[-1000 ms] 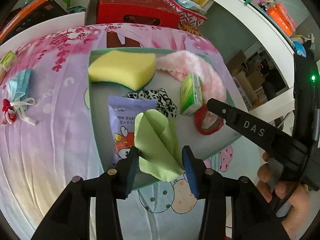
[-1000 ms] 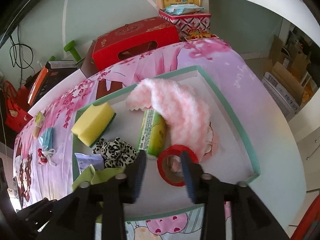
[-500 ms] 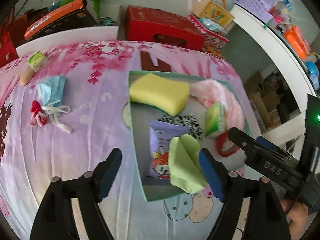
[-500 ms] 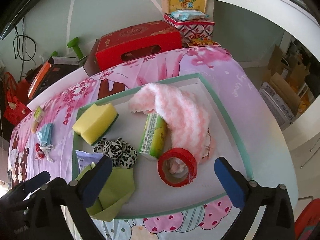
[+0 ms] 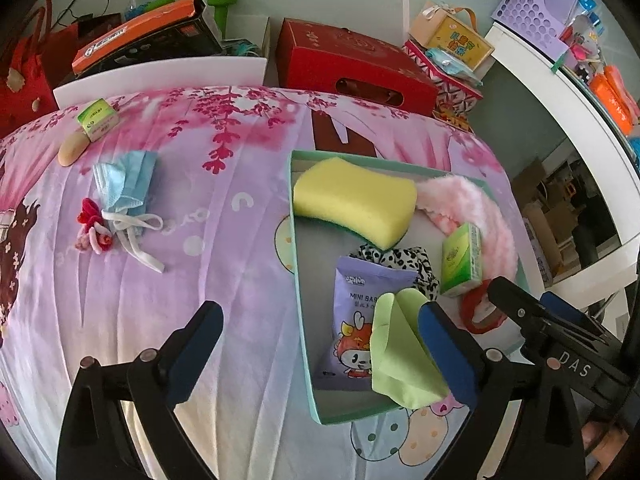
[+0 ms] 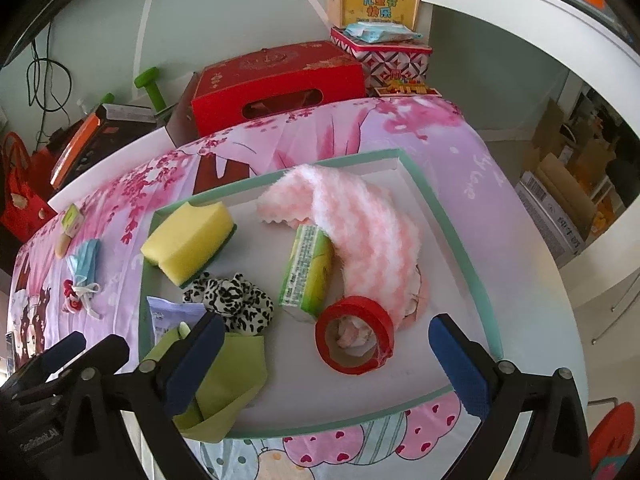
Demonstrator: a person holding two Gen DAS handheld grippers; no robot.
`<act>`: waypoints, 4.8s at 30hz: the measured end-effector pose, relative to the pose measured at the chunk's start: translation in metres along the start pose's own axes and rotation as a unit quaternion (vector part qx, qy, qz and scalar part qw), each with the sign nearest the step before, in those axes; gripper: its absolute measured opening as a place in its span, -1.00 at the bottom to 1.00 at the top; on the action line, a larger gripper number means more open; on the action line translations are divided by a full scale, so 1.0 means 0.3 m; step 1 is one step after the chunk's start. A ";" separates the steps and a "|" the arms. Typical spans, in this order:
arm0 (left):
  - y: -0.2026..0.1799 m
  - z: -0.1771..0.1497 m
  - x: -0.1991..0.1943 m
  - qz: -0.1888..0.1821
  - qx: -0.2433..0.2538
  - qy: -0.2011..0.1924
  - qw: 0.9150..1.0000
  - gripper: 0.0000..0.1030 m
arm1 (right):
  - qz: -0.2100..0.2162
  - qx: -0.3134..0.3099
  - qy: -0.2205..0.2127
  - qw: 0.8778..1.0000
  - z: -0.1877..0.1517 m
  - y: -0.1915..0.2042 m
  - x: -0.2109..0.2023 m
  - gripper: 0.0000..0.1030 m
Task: Organize soft objects
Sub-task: 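Move both tools back over the bed toward the blue mask and red hair tie, then grasp the red hair tie with the left tool while the right tool grasps the blue face mask, then carry the hair tie and face mask over the white tray with both tools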
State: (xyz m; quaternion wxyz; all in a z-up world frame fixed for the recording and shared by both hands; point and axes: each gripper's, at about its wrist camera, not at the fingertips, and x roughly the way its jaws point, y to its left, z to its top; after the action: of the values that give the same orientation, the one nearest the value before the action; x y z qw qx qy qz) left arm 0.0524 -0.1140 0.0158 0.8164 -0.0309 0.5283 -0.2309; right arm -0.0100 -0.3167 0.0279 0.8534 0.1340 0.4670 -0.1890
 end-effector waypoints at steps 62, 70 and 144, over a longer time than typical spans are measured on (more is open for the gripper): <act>0.689 0.122 0.084 0.033 -0.210 -0.002 0.977 -0.24 | 0.146 -0.178 -0.037 0.972 -0.049 0.832 0.236 0.83; 0.697 0.115 0.075 0.022 -0.219 -0.005 0.975 -0.48 | 0.151 -0.186 -0.039 0.970 -0.055 0.847 0.237 0.83; 0.525 0.108 -0.219 0.064 -0.153 -0.089 0.982 -0.49 | 0.108 -0.163 -0.103 0.975 -0.030 0.665 0.014 -0.76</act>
State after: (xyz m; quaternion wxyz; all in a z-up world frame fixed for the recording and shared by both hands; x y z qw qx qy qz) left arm 0.1129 0.0469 0.0394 0.8588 -0.1422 0.4837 -0.0913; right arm 0.0747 -0.1359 0.0300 0.9225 0.0228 0.3842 -0.0300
